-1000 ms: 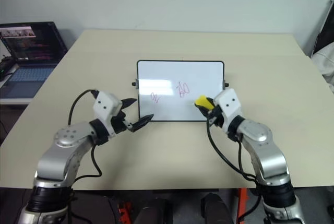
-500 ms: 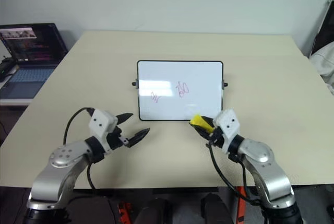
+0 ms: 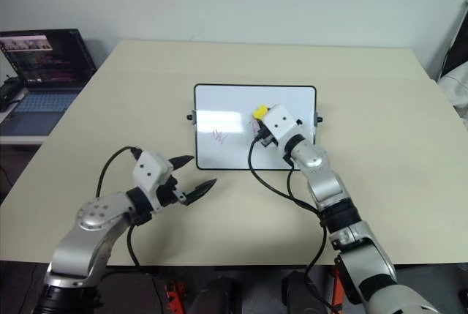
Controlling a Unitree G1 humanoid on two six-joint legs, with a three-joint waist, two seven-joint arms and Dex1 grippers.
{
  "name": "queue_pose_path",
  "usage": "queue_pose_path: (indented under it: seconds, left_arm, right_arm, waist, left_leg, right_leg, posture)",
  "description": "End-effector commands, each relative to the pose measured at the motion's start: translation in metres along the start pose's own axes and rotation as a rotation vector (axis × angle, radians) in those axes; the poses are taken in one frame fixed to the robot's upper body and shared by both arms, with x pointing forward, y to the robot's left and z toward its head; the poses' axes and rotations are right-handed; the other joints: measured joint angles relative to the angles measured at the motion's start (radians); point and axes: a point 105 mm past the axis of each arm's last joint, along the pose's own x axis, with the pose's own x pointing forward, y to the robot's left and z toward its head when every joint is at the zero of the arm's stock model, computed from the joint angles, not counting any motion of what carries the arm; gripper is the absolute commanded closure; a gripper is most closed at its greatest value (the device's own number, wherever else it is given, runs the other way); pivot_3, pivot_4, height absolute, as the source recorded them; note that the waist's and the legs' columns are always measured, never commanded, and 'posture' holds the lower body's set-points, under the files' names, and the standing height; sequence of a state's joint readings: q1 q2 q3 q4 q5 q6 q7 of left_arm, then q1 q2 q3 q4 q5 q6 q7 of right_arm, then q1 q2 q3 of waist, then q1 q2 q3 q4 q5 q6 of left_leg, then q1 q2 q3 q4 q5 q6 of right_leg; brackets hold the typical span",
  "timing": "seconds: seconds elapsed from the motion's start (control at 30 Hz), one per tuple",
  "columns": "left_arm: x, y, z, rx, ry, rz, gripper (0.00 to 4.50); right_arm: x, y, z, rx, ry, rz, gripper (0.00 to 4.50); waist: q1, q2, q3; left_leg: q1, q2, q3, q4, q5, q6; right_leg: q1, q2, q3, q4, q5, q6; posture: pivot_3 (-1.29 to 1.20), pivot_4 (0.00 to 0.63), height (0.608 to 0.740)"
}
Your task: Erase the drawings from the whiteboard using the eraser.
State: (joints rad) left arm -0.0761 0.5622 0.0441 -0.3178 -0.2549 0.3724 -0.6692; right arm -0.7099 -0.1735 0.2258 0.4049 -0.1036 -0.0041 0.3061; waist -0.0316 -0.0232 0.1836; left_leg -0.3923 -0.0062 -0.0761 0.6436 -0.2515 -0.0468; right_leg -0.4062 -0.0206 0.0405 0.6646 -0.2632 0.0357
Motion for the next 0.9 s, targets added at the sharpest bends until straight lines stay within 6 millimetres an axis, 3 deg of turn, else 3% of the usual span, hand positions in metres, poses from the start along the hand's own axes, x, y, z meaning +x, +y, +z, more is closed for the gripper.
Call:
queue_pose_path:
  seconds: [0.03, 0.2, 0.3, 0.43, 0.53, 0.6, 0.73, 0.8, 0.9]
  left_arm:
    - [0.0, -0.002, 0.007, 0.036, -0.038, -0.012, 0.0]
    - [-0.001, 0.001, 0.002, 0.036, -0.036, -0.015, 0.0]
    - [-0.001, 0.002, 0.0, 0.036, -0.033, -0.019, 0.0]
    - [0.0, 0.0, -0.002, 0.042, -0.03, -0.033, 0.0]
    - [0.002, -0.003, 0.001, 0.044, -0.034, -0.044, 0.0]
    - [0.003, -0.005, 0.003, 0.046, -0.037, -0.05, 0.0]
    - [0.005, -0.008, 0.006, 0.053, -0.04, -0.063, 0.0]
    - [0.005, -0.009, 0.008, 0.055, -0.041, -0.064, 0.0]
    - [0.004, -0.008, 0.01, 0.056, -0.042, -0.063, 0.0]
  right_arm:
    - [0.0, 0.009, -0.018, -0.001, 0.075, 0.079, 3.31]
    - [-0.016, 0.038, -0.04, -0.046, 0.135, 0.262, 3.31]
    - [-0.017, 0.035, -0.044, -0.08, 0.14, 0.253, 3.31]
    - [0.007, -0.007, -0.01, -0.118, 0.033, 0.013, 3.31]
    - [0.019, -0.019, 0.015, -0.106, -0.044, -0.051, 3.32]
    - [0.026, -0.017, 0.022, -0.104, -0.054, -0.044, 3.32]
    - [0.031, 0.009, 0.003, -0.105, 0.047, 0.116, 3.32]
    - [0.024, 0.027, -0.015, -0.092, 0.129, 0.234, 3.32]
    - [0.011, 0.039, -0.033, -0.073, 0.211, 0.313, 3.32]
  waist:
    - [-0.001, 0.0, 0.0]
    - [-0.002, 0.0, -0.001]
    - [-0.004, 0.0, -0.001]
    - [-0.004, 0.0, -0.001]
    - [-0.003, 0.0, 0.0]
    - [-0.004, 0.001, 0.0]
    - [-0.009, 0.001, 0.0]
    - [-0.01, 0.0, -0.001]
    - [-0.01, 0.0, -0.001]
  left_leg:
    - [0.0, 0.0, 0.0, 0.0, 0.0, 0.0]
    - [0.008, 0.001, 0.0, 0.0, 0.0, 0.0]
    - [0.018, 0.001, 0.001, 0.0, 0.0, 0.001]
    - [0.022, 0.001, 0.001, 0.001, 0.002, 0.003]
    - [0.022, 0.001, 0.001, 0.001, 0.004, 0.005]
    - [0.021, 0.001, 0.001, 0.0, 0.004, 0.004]
    - [0.019, 0.001, 0.0, -0.002, 0.003, 0.004]
    - [0.017, 0.001, 0.0, -0.003, 0.002, 0.003]
    - [0.017, 0.001, -0.001, -0.003, 0.001, 0.003]
  right_leg:
    - [0.0, 0.0, 0.0, 0.0, 0.0, 0.0]
    - [0.005, 0.001, 0.001, 0.002, 0.0, 0.0]
    - [0.016, 0.001, 0.0, 0.0, -0.001, 0.0]
    - [0.02, 0.002, 0.001, 0.001, -0.001, 0.0]
    - [0.019, 0.002, 0.001, 0.001, 0.0, -0.001]
    - [0.019, 0.002, 0.001, 0.001, 0.004, 0.0]
    - [0.016, 0.002, 0.001, 0.0, 0.004, -0.002]
    - [0.015, 0.001, 0.001, -0.001, 0.004, -0.001]
    - [0.015, 0.001, 0.001, -0.002, 0.003, 0.0]
  posture:
    - [0.0, 0.15, 0.74]
    - [0.0, 0.15, 0.74]
    - [0.0, 0.15, 0.74]
    - [0.0, 0.15, 0.74]
    - [0.0, 0.15, 0.74]
    - [0.0, 0.15, 0.74]
    - [0.0, 0.15, 0.74]
    - [0.0, 0.15, 0.74]
    - [0.0, 0.15, 0.74]
